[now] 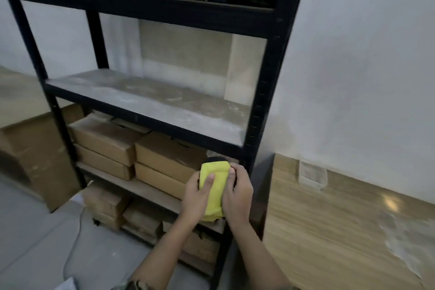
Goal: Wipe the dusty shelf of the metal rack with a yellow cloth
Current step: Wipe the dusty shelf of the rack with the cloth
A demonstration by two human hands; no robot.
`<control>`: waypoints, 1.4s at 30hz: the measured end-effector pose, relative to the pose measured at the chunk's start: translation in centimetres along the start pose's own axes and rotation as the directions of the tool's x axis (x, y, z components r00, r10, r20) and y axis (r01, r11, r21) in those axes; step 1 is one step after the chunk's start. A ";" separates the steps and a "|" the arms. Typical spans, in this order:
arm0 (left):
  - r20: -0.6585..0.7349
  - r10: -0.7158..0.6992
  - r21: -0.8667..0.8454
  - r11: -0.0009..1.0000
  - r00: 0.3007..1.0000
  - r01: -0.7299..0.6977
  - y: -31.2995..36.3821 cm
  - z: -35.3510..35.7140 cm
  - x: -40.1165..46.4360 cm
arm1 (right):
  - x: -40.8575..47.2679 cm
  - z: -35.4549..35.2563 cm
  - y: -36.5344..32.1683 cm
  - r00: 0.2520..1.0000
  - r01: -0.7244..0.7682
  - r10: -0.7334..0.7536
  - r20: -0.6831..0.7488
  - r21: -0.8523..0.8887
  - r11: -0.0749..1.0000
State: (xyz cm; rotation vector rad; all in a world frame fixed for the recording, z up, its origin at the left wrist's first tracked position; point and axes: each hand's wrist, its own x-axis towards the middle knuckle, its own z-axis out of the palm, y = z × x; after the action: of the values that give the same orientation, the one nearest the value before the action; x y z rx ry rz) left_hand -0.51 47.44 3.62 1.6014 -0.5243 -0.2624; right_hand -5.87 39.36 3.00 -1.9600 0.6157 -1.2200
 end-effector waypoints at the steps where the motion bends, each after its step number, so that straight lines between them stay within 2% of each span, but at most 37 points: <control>1: -0.015 0.004 -0.002 1.000 1.000 -0.004 0.0 -1.5 1.2 | 0.7 1.6 -0.6 1.000 0.023 -0.022 0.016 -0.010 1.000; 4: -0.054 0.033 -0.004 0.999 0.998 -0.034 0.2 -5.8 5.1 | 3.2 6.2 -2.1 0.996 0.082 -0.079 0.045 -0.060 0.995; 9: -0.018 0.073 0.005 0.997 0.997 -0.073 1.0 -13.7 12.2 | 8.5 13.2 -3.8 0.985 0.164 -0.169 -0.027 -0.133 0.977; 13: 0.063 0.103 0.047 0.993 0.993 -0.106 1.9 -19.0 17.6 | 12.5 17.3 -4.7 0.981 0.186 -0.196 0.003 -0.325 0.927; 16: 0.066 0.129 0.098 0.986 0.990 -0.135 1.9 -21.4 21.5 | 14.9 19.7 -4.5 0.981 0.192 -0.188 0.056 -0.452 0.871; 21: 0.117 0.124 0.118 0.983 0.985 -0.138 2.2 -22.4 26.7 | 17.2 22.5 -3.9 0.982 0.162 -0.066 0.180 -0.601 0.783; 27: 0.246 0.121 0.104 0.983 0.962 -0.150 2.6 -20.4 33.2 | 18.0 23.9 -3.0 0.980 -0.026 0.147 0.135 -0.646 0.763; 29: 0.311 0.105 0.179 0.969 0.945 -0.167 2.3 -19.6 35.0 | 18.1 23.9 -3.0 0.973 -0.051 0.186 0.136 -0.658 0.751; 31: 0.329 0.120 0.370 0.896 0.936 -0.245 1.6 -19.0 37.2 | 18.1 23.9 -3.2 0.969 -0.052 0.202 0.145 -0.676 0.735; 33: 0.349 0.161 0.589 0.729 0.923 -0.350 1.0 -18.9 38.7 | 18.1 23.9 -3.4 0.965 -0.054 0.213 0.153 -0.679 0.732; 34: 0.366 0.182 0.643 0.659 0.912 -0.390 1.1 -18.9 38.8 | 18.2 23.9 -3.6 0.964 -0.054 0.216 0.155 -0.681 0.731; 38: 0.532 0.179 0.640 0.554 0.827 -0.532 2.2 -18.7 36.8 | 18.4 23.7 -3.9 0.951 -0.059 0.254 0.177 -0.702 0.710; 42: 0.657 -0.010 0.682 0.433 0.754 -0.589 1.1 -18.5 35.6 | 18.6 24.0 -3.5 0.948 -0.055 0.257 0.189 -0.697 0.715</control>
State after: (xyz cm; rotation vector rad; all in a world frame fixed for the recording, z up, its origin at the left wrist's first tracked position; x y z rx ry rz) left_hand 38.75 46.57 11.74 2.3732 -1.6594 -0.1974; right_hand 23.90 36.20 9.30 -2.5537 1.1875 -0.6122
